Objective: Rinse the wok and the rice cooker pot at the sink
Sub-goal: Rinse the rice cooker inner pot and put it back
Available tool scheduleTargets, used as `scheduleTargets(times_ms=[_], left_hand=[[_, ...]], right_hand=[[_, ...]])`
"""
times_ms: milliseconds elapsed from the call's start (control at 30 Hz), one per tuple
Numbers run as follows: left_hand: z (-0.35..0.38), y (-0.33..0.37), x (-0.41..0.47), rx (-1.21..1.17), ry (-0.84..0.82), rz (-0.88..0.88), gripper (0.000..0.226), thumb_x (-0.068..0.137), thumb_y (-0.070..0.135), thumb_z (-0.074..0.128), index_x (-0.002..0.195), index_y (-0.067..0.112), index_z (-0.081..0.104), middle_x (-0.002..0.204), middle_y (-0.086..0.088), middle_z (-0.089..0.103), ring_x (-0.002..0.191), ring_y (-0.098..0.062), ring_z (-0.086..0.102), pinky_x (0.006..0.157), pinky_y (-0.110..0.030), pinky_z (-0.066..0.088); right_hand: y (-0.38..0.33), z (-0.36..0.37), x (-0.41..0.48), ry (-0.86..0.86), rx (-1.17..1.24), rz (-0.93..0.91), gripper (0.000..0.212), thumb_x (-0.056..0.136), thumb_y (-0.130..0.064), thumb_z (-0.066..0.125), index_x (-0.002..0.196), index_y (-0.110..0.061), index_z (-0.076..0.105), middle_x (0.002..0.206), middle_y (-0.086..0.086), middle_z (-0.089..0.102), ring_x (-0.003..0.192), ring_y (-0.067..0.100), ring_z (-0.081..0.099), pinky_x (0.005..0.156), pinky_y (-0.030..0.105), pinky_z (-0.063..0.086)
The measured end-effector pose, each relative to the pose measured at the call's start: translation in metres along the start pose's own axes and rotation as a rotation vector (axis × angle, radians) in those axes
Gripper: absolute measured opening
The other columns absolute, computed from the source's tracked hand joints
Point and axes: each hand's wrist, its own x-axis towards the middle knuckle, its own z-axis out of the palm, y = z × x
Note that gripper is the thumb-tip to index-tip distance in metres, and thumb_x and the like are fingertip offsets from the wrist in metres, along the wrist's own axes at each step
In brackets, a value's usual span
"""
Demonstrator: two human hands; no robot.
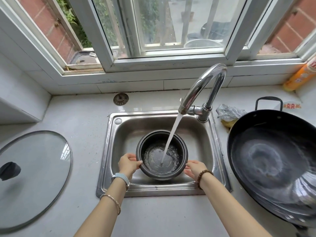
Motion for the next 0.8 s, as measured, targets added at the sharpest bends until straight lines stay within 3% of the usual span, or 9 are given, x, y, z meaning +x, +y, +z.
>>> scheduleTargets(times_ms=[100, 267, 367, 433, 500, 567, 600, 800], left_hand=[[0.002, -0.004, 0.005, 0.035, 0.030, -0.001, 0.030, 0.074, -0.010, 0.076, 0.099, 0.000, 0.064, 0.096, -0.017, 0.067, 0.087, -0.029, 0.068, 0.079, -0.040, 0.059], [0.004, -0.008, 0.004, 0.053, 0.037, -0.015, 0.030, 0.078, -0.011, 0.072, 0.102, 0.002, 0.061, 0.096, -0.014, 0.065, 0.090, -0.029, 0.066, 0.082, -0.038, 0.057], [0.003, -0.009, 0.010, 0.004, 0.013, -0.064, 0.028, 0.080, -0.014, 0.067, 0.106, -0.003, 0.062, 0.098, -0.016, 0.066, 0.090, -0.029, 0.066, 0.084, -0.040, 0.057], [0.002, -0.008, 0.011, -0.015, -0.005, -0.096, 0.027, 0.082, -0.013, 0.063, 0.108, -0.004, 0.062, 0.095, -0.014, 0.065, 0.087, -0.027, 0.065, 0.083, -0.040, 0.057], [0.002, -0.004, 0.007, 0.001, -0.015, -0.086, 0.029, 0.084, -0.009, 0.062, 0.111, -0.001, 0.061, 0.092, -0.007, 0.062, 0.088, -0.025, 0.062, 0.088, -0.042, 0.056], [0.002, 0.000, -0.003, 0.049, -0.003, -0.027, 0.034, 0.087, -0.001, 0.062, 0.120, 0.004, 0.058, 0.097, -0.004, 0.060, 0.096, -0.024, 0.060, 0.096, -0.044, 0.052], [0.000, 0.003, -0.009, 0.082, 0.005, 0.024, 0.036, 0.088, 0.005, 0.063, 0.124, 0.006, 0.057, 0.103, -0.004, 0.061, 0.101, -0.024, 0.059, 0.098, -0.043, 0.050], [-0.017, 0.024, -0.058, 0.322, 0.018, 0.503, 0.039, 0.092, 0.021, 0.063, 0.130, 0.015, 0.056, 0.128, 0.003, 0.058, 0.119, -0.013, 0.053, 0.104, -0.032, 0.042]], right_hand=[[0.000, 0.002, -0.001, -0.013, 0.030, 0.011, 0.029, 0.093, 0.015, 0.036, 0.115, 0.015, 0.055, 0.068, 0.011, 0.044, 0.057, 0.021, 0.042, 0.038, 0.016, 0.043], [0.004, 0.003, 0.016, -0.055, -0.030, 0.044, 0.031, 0.096, 0.001, 0.047, 0.126, 0.009, 0.050, 0.078, 0.009, 0.052, 0.067, 0.019, 0.055, 0.071, 0.029, 0.052], [0.004, 0.002, 0.020, -0.071, -0.042, 0.049, 0.008, 0.095, 0.000, 0.048, 0.102, -0.002, 0.052, 0.078, 0.009, 0.052, 0.067, 0.018, 0.055, 0.075, 0.032, 0.053], [0.001, 0.002, 0.016, -0.072, -0.054, 0.041, 0.009, 0.095, 0.000, 0.048, 0.088, -0.004, 0.053, 0.081, 0.011, 0.053, 0.067, 0.019, 0.055, 0.081, 0.035, 0.053], [-0.002, 0.002, 0.008, -0.073, -0.041, 0.022, 0.010, 0.094, 0.002, 0.047, 0.094, 0.003, 0.057, 0.087, 0.017, 0.059, 0.073, 0.026, 0.060, 0.084, 0.039, 0.052], [-0.007, 0.000, -0.003, -0.037, -0.051, -0.025, 0.025, 0.095, 0.002, 0.047, 0.115, 0.014, 0.056, 0.110, 0.031, 0.062, 0.103, 0.042, 0.062, 0.093, 0.043, 0.049], [-0.010, -0.002, -0.008, -0.020, -0.076, -0.073, 0.032, 0.095, -0.002, 0.050, 0.123, 0.012, 0.054, 0.119, 0.031, 0.059, 0.116, 0.043, 0.056, 0.099, 0.044, 0.047], [-0.025, -0.023, -0.039, 0.033, -0.299, -0.612, 0.036, 0.093, -0.025, 0.059, 0.129, -0.019, 0.054, 0.128, -0.003, 0.056, 0.115, 0.013, 0.052, 0.100, 0.031, 0.042]])
